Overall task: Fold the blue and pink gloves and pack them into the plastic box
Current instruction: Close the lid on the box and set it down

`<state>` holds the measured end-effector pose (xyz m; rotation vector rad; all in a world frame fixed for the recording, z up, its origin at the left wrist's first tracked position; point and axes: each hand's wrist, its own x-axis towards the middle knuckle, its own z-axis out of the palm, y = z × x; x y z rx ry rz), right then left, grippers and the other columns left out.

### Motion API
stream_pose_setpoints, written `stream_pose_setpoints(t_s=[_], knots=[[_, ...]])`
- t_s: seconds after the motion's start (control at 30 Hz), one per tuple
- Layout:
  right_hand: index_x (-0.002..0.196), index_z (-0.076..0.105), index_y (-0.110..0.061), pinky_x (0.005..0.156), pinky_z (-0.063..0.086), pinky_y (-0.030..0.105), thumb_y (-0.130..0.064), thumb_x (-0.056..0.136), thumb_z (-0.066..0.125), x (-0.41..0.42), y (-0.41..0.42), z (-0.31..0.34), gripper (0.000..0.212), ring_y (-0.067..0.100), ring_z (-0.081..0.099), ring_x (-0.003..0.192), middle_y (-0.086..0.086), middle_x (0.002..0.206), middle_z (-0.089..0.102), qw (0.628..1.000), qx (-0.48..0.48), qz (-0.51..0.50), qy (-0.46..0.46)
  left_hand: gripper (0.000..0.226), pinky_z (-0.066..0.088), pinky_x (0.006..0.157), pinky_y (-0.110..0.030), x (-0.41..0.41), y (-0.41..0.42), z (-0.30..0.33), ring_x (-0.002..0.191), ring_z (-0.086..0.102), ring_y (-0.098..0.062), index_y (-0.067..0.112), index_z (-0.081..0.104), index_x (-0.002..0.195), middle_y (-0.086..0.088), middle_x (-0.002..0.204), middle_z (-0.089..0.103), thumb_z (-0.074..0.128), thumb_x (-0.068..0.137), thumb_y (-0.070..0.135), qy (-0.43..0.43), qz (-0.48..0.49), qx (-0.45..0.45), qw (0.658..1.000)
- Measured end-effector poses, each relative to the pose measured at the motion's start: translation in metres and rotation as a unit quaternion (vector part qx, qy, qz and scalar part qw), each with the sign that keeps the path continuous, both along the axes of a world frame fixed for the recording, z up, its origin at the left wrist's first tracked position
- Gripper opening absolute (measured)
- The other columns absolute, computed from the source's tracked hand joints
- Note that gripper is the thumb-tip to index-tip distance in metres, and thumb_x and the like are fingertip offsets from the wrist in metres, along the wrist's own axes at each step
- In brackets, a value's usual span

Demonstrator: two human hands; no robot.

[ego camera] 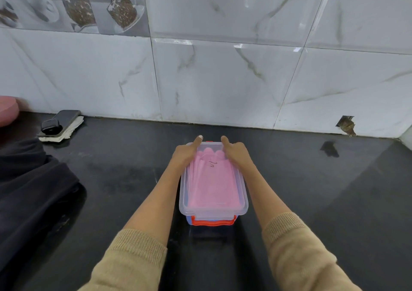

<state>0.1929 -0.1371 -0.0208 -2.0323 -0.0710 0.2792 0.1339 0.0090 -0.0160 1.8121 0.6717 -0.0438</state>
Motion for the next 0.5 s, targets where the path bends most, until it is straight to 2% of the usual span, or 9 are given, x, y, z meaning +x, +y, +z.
stream_pose_setpoints(t_s=[0.07,0.13,0.17,0.2,0.23,0.27,0.33,0.37,0.5], knots=[[0.053,0.034,-0.017,0.048,0.028,0.023,-0.044,0.095,0.045,-0.0014,-0.0017,0.0002,0.051,0.01,0.032,0.048,-0.003,0.053,0.035,0.999,0.035,0.021,-0.021,0.049,0.041,0.065,-0.027,0.0004,0.0009,-0.0016,0.073,0.053,-0.016,0.016,0.057,0.1,-0.002,0.087,0.057,0.047,0.087,0.063,-0.029,0.002,-0.012,0.999],[0.058,0.042,-0.016,0.049,0.03,0.02,-0.043,0.096,0.044,-0.0029,-0.0026,-0.0012,0.047,0.008,0.035,0.049,-0.004,0.054,0.038,0.997,0.052,0.037,-0.049,0.041,0.04,0.064,-0.027,0.0001,0.0007,-0.0037,0.07,0.052,-0.017,0.013,0.056,0.078,-0.003,0.078,0.055,0.051,0.09,0.052,-0.085,-0.004,-0.001,0.996],[0.065,0.051,-0.013,0.05,0.032,0.019,-0.042,0.097,0.043,-0.0038,-0.003,-0.0012,0.044,0.008,0.039,0.052,-0.005,0.057,0.043,0.996,0.055,0.042,-0.059,0.036,0.045,0.071,-0.028,0.0002,0.0004,-0.0048,0.079,0.057,-0.02,0.012,0.062,0.083,-0.004,0.084,0.059,0.053,0.092,0.046,-0.106,-0.004,0.01,0.994],[0.076,0.059,-0.01,0.054,0.036,0.019,-0.041,0.098,0.043,-0.0042,-0.0032,-0.0014,0.042,0.008,0.044,0.057,-0.004,0.062,0.049,0.995,0.057,0.048,-0.068,0.033,0.048,0.08,-0.032,-0.0008,-0.0005,-0.0049,0.093,0.06,-0.023,0.011,0.066,0.098,-0.005,0.097,0.063,0.054,0.093,0.041,-0.122,0.002,0.023,0.992],[0.091,0.064,-0.007,0.059,0.039,0.02,-0.039,0.098,0.042,-0.0043,-0.0035,-0.0019,0.04,0.009,0.05,0.066,-0.003,0.072,0.056,0.994,0.059,0.051,-0.078,0.036,0.047,0.09,-0.034,-0.0016,-0.0016,-0.0041,0.105,0.059,-0.024,0.009,0.064,0.113,-0.006,0.111,0.063,0.056,0.093,0.037,-0.131,0.012,0.036,0.991],[0.103,0.065,-0.006,0.066,0.041,0.021,-0.037,0.098,0.043,-0.0042,-0.0033,-0.0022,0.039,0.01,0.054,0.077,-0.001,0.084,0.061,0.993,0.059,0.05,-0.087,0.039,0.046,0.094,-0.035,-0.002,-0.0025,-0.0037,0.111,0.057,-0.025,0.007,0.061,0.121,-0.008,0.121,0.062,0.057,0.093,0.034,-0.14,0.02,0.048,0.989],[0.116,0.062,-0.007,0.081,0.04,0.022,-0.034,0.098,0.045,-0.005,-0.0037,-0.0019,0.036,0.012,0.054,0.094,0.001,0.104,0.061,0.992,0.06,0.045,-0.1,0.037,0.043,0.093,-0.031,-0.0024,-0.0024,-0.0033,0.112,0.056,-0.022,0.007,0.061,0.121,-0.009,0.125,0.061,0.058,0.092,0.031,-0.152,0.026,0.066,0.986],[0.118,0.061,-0.008,0.083,0.039,0.023,-0.033,0.098,0.046,-0.005,-0.0038,-0.002,0.035,0.012,0.053,0.098,0.001,0.107,0.06,0.992,0.061,0.043,-0.103,0.035,0.042,0.091,-0.029,-0.0025,-0.0023,-0.0029,0.109,0.055,-0.02,0.007,0.061,0.119,-0.01,0.125,0.061,0.059,0.092,0.03,-0.152,0.026,0.069,0.986],[0.116,0.059,-0.009,0.081,0.039,0.02,-0.029,0.098,0.046,-0.0039,-0.0024,-0.0041,0.03,0.01,0.051,0.097,-0.003,0.105,0.056,0.993,0.06,0.038,-0.094,0.027,0.043,0.092,-0.033,-0.0014,-0.0009,-0.0042,0.111,0.054,-0.022,0.009,0.06,0.11,-0.009,0.122,0.06,0.059,0.092,0.029,-0.145,0.022,0.072,0.987]])
